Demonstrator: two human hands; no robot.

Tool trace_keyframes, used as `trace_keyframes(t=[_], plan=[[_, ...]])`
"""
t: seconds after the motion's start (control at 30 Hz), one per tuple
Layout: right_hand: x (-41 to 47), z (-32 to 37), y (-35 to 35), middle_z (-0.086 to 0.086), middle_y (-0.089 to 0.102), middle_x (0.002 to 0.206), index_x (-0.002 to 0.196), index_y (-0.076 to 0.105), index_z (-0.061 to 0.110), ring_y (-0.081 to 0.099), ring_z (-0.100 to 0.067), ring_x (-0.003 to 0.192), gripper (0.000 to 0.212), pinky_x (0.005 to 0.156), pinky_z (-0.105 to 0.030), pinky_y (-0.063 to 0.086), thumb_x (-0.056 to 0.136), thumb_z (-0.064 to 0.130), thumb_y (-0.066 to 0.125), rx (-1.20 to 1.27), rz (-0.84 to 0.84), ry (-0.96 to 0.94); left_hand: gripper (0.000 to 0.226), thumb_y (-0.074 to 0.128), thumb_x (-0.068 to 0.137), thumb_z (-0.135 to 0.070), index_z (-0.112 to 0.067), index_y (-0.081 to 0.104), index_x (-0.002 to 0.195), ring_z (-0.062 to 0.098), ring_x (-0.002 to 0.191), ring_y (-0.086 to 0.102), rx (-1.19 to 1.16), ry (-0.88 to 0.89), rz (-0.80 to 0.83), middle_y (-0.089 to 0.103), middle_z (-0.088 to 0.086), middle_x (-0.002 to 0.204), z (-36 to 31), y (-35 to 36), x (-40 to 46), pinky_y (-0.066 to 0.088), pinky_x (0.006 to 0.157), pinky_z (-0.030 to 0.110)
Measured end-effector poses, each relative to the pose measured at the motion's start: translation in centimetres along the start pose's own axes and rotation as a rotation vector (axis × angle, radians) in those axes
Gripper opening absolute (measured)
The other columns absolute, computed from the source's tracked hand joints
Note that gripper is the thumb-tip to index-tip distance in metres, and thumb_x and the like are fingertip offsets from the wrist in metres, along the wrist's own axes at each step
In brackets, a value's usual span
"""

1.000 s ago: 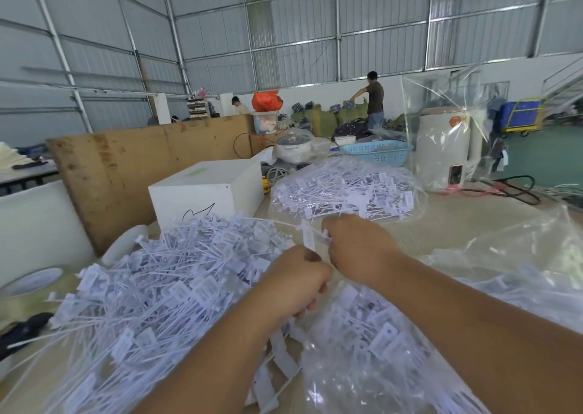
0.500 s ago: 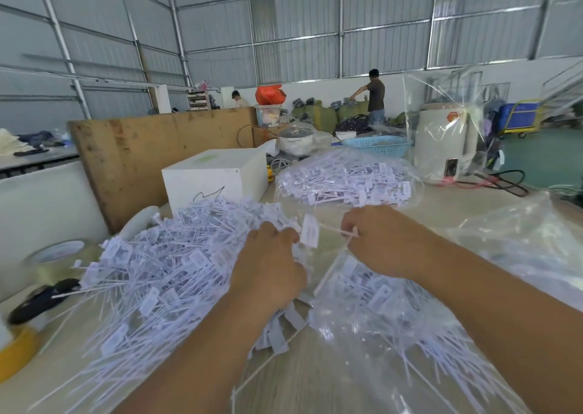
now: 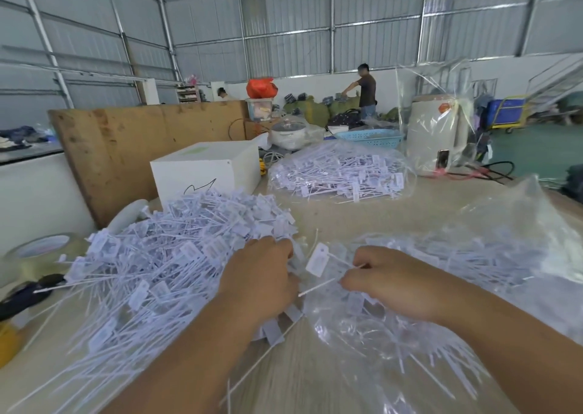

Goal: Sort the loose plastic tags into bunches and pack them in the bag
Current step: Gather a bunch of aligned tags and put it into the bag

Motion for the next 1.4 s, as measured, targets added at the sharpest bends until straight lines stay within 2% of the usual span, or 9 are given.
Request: trace_keyframes(t=[0.2, 0.3, 0.4, 0.5, 0.6, 0.7, 0.83, 1.23, 1.4], plan=[[-0.1, 0.6, -0.7, 0.006, 0.047, 0.068, 0.076, 0.047, 0.022, 0.043, -0.012, 0.056, 0.051, 0.056, -0.026, 0.033, 0.086, 0.071, 0.038, 0.245, -0.135, 0.063, 0.010, 0.062, 0.080, -0.033, -0.025, 0.062, 0.073, 0.010, 0.066, 0.060, -0.146, 0.032, 0.375, 0.064, -0.007, 0.074, -0.8, -1.1, -1.3, 0.041, 0.055, 0.023], [0.5, 0.7, -0.6, 0.007, 0.041, 0.056, 0.067, 0.041, 0.017, 0.037, -0.005, 0.039, 0.040, 0.044, -0.021, 0.032, 0.086, 0.046, 0.061, 0.244, -0.253, 0.019, 0.013, 0.064, 0.078, -0.027, -0.018, 0.063, 0.070, 0.015, 0.062, 0.059, -0.098, 0.031, 0.519, 0.067, 0.003, 0.074, -1.3, -0.6, -1.7, 0.042, 0.054, 0.023], [0.3, 1.2, -0.2, 0.000, 0.052, 0.070, 0.092, 0.051, 0.020, 0.041, -0.006, 0.039, 0.009, 0.037, -0.016, 0.033, 0.091, 0.018, 0.059, 0.251, -0.167, 0.003, 0.013, 0.060, 0.078, -0.012, -0.014, 0.059, 0.065, 0.014, 0.054, 0.055, -0.012, 0.027, 0.539, 0.059, 0.001, 0.062, -1.8, 0.0, -1.7, 0.040, 0.044, 0.018], [0.2, 1.6, 0.3, -0.002, 0.061, 0.085, 0.145, 0.024, 0.035, 0.051, -0.011, 0.053, 0.061, 0.049, -0.023, 0.042, 0.095, 0.016, 0.052, 0.070, 0.006, -0.017, 0.008, 0.062, 0.078, -0.012, -0.013, 0.062, 0.070, 0.019, 0.064, 0.065, 0.021, 0.008, 0.467, 0.062, 0.001, 0.067, -1.9, 0.4, -1.5, 0.053, 0.057, 0.029], [0.2, 2.4, 0.8, -0.007, 0.069, 0.091, 0.151, -0.013, 0.043, 0.049, -0.011, 0.051, 0.093, 0.049, -0.024, 0.041, 0.093, 0.008, 0.051, -0.080, 0.099, -0.015, 0.011, 0.059, 0.081, -0.021, -0.011, 0.061, 0.076, 0.016, 0.063, 0.061, -0.122, -0.056, 0.344, 0.062, 0.000, 0.073, -1.1, -0.2, -1.0, 0.051, 0.058, 0.030], [1.0, 3.0, 0.5, 0.001, 0.068, 0.081, 0.152, 0.001, 0.041, 0.044, -0.009, 0.038, 0.086, 0.041, -0.022, 0.038, 0.091, 0.007, 0.051, 0.169, -0.042, -0.028, 0.016, 0.059, 0.080, -0.028, -0.014, 0.060, 0.073, 0.013, 0.060, 0.054, -0.293, -0.114, 0.190, 0.060, -0.002, 0.070, -0.4, -1.2, -0.5, 0.039, 0.054, 0.026], [1.5, 3.9, 0.1, 0.003, 0.055, 0.046, 0.101, 0.061, 0.004, 0.036, -0.013, 0.037, 0.016, 0.042, -0.022, 0.029, 0.094, 0.015, 0.051, 0.486, -0.208, -0.004, 0.014, 0.058, 0.083, -0.027, -0.018, 0.058, 0.073, 0.007, 0.047, 0.052, -0.669, -0.214, 0.015, 0.062, -0.003, 0.063, 0.0, -1.9, -0.3, 0.037, 0.045, 0.021], [2.8, 7.1, 2.4, -0.003, 0.039, 0.053, 0.071, 0.055, 0.006, 0.029, -0.011, 0.037, 0.014, 0.040, -0.018, 0.020, 0.081, 0.006, 0.066, 0.583, -0.152, -0.032, 0.014, 0.060, 0.091, -0.011, -0.008, 0.054, 0.078, 0.016, 0.043, 0.053, -1.236, -0.313, -0.035, 0.062, 0.006, 0.057, 1.4, -2.6, 0.0, 0.042, 0.041, 0.025], [2.2, 7.8, 0.2, -0.003, 0.044, 0.063, 0.070, 0.049, 0.011, 0.041, -0.016, 0.055, 0.025, 0.054, -0.027, 0.035, 0.094, 0.018, 0.052, 0.550, -0.515, -0.127, 0.028, 0.064, 0.088, -0.042, -0.021, 0.059, 0.068, 0.006, 0.050, 0.054, -0.872, -0.188, -0.026, 0.064, -0.007, 0.063, 2.5, -3.9, 0.0, 0.039, 0.054, 0.026]])
Point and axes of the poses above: each hand's wrist, its own x-axis towards the middle knuckle, its own y-axis out of the palm, z = x × y, the point moved 3 cm from there along x, towards the middle knuckle
